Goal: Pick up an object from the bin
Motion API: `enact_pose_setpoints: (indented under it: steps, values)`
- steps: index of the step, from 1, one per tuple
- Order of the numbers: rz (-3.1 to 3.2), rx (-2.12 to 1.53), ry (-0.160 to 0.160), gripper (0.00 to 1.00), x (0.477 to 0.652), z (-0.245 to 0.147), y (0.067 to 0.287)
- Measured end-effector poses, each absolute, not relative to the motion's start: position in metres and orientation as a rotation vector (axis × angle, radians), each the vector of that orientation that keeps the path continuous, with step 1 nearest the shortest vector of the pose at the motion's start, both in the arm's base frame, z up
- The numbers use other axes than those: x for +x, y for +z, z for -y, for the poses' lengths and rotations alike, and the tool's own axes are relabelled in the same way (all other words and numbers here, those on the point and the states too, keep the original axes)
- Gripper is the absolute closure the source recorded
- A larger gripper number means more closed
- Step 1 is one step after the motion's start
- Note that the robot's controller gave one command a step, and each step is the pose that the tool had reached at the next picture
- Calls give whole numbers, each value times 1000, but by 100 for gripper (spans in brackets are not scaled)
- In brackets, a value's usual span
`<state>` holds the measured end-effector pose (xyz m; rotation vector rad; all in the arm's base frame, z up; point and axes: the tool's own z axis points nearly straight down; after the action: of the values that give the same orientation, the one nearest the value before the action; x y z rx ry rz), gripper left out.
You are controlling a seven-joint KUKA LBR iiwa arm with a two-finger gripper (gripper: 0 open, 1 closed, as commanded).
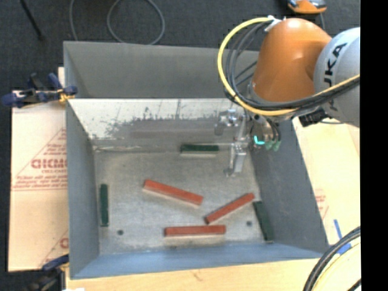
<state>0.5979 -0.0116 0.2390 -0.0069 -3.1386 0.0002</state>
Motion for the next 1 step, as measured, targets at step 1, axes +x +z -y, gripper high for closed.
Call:
enact_pose_setpoints:
  steps: [1]
  values:
    - [3129, -143, -1, 0, 516, -17, 131]
